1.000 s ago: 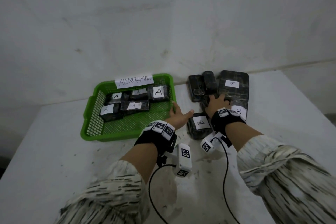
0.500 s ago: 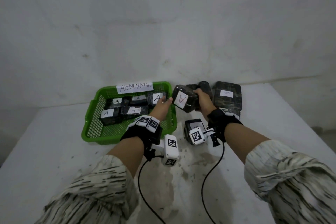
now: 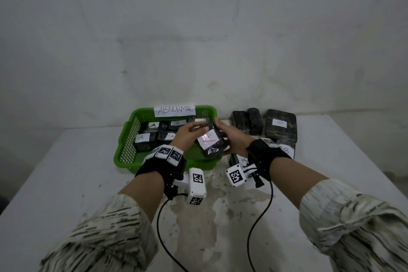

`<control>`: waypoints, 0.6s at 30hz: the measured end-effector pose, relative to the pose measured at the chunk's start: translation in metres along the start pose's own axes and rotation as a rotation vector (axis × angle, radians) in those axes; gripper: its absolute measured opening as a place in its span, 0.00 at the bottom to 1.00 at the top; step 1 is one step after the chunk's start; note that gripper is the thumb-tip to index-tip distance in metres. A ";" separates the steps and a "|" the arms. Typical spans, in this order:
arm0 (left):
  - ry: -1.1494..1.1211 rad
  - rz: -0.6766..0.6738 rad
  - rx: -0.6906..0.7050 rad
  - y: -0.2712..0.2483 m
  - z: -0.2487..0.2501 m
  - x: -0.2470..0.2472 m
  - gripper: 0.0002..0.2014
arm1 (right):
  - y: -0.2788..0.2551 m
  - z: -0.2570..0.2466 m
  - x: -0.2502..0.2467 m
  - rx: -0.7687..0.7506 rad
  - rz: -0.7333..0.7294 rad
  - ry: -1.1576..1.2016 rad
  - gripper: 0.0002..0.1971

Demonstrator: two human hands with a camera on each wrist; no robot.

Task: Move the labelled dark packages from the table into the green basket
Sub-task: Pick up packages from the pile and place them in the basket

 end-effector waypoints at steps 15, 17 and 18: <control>-0.053 0.117 0.084 -0.005 0.000 -0.002 0.16 | -0.005 0.002 0.022 -0.186 0.033 0.081 0.21; -0.095 0.092 0.049 -0.007 -0.001 -0.001 0.17 | -0.004 0.002 0.023 -0.201 0.041 0.101 0.20; -0.096 0.085 0.041 -0.007 -0.002 -0.001 0.17 | -0.003 0.003 0.023 -0.201 0.050 0.111 0.20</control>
Point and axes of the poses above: each hand's wrist, its own y-axis towards the middle knuckle, its own x-axis out of the palm, z = x × y, the point moved 1 cm from there along y, towards the middle knuckle, and after that the axes turned 5 degrees about y, right-handed, at the moved point
